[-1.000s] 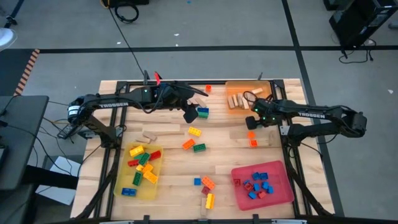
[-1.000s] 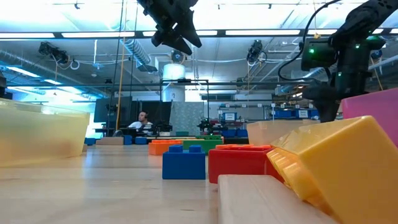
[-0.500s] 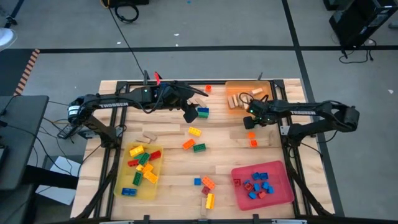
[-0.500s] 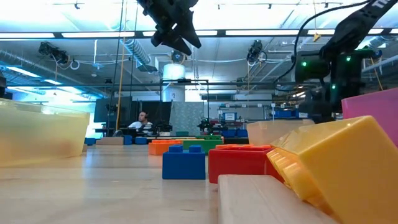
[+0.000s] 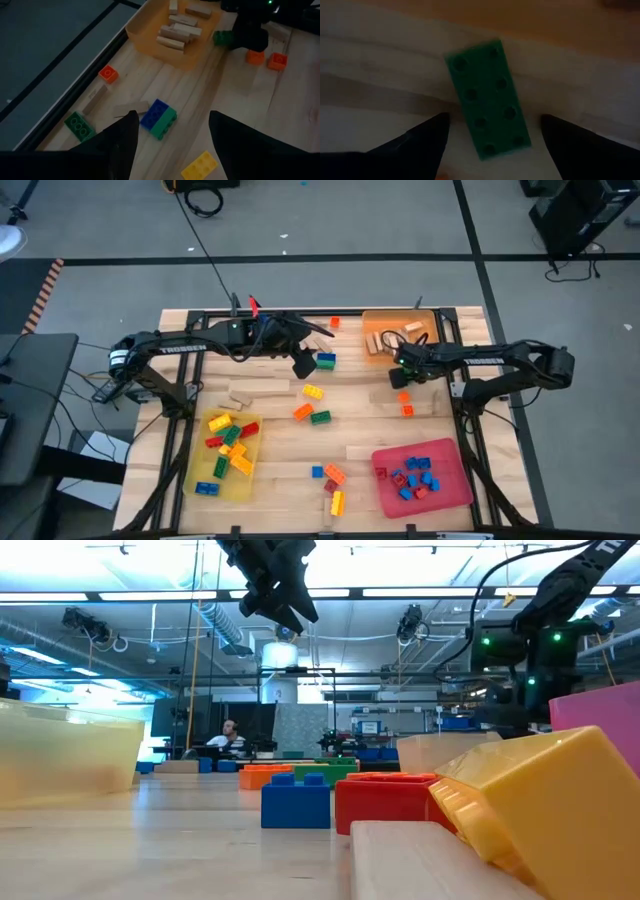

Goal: Sort blocks by size
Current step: Put the large green game piece into the yellow bin

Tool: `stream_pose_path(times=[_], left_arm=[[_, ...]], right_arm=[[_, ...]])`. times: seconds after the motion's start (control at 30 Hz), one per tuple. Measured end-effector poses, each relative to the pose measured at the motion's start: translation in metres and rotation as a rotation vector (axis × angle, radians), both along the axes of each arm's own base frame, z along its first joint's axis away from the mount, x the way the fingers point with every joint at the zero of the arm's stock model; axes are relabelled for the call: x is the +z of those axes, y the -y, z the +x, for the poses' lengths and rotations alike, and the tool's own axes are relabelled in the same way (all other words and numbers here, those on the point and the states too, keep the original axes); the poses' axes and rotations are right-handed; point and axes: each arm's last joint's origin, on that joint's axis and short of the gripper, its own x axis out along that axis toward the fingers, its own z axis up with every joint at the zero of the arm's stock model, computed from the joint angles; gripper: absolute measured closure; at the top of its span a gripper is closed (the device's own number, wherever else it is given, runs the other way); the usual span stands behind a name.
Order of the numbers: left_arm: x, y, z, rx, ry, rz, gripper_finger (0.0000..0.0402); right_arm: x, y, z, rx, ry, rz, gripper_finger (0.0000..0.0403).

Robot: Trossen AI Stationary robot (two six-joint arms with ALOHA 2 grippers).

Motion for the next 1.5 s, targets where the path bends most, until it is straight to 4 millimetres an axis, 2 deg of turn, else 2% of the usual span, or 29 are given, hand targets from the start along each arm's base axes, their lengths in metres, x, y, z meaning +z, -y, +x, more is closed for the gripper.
stream_pose_path(times=[0.17, 0.4, 0.6, 0.9, 1.03, 1.27, 1.4, 1.5], left_arm=[[0.0, 0.0, 0.0, 0.001, 0.001, -0.001, 0.0153], [0.0, 0.001, 0.0, -0.003, -0.003, -0.003, 0.0153], [-0.001, 0.005, 0.001, -0.041, 0.01, -0.06, 0.0153], [0.002, 0.011, 0.004, -0.098, 0.036, -0.05, 0.0153], [0.009, 0.01, 0.01, -0.097, 0.128, -0.03, 0.0153], [0.019, 0.009, 0.016, -0.088, 0.255, -0.023, 0.0153], [0.03, 0.01, 0.01, -0.109, 0.297, 0.018, 0.0153], [0.042, 0.011, -0.001, -0.141, 0.309, 0.069, 0.0153]], right_arm=[[-0.003, 0.002, 0.004, 0.069, -0.005, -0.006, 0.0123], [-0.007, 0.002, 0.006, 0.118, -0.023, 0.019, 0.0247], [0.001, -0.002, 0.002, 0.168, 0.001, 0.035, 0.0249], [0.029, -0.029, -0.008, 0.242, 0.141, 0.061, 0.0249], [0.045, -0.044, -0.006, 0.291, 0.303, 0.021, 0.0249], [0.082, -0.064, 0.009, 0.421, 0.719, -0.101, 0.0249], [0.098, -0.068, 0.018, 0.427, 0.897, -0.187, 0.0249], [0.107, -0.069, 0.025, 0.457, 0.96, -0.238, 0.0249]])
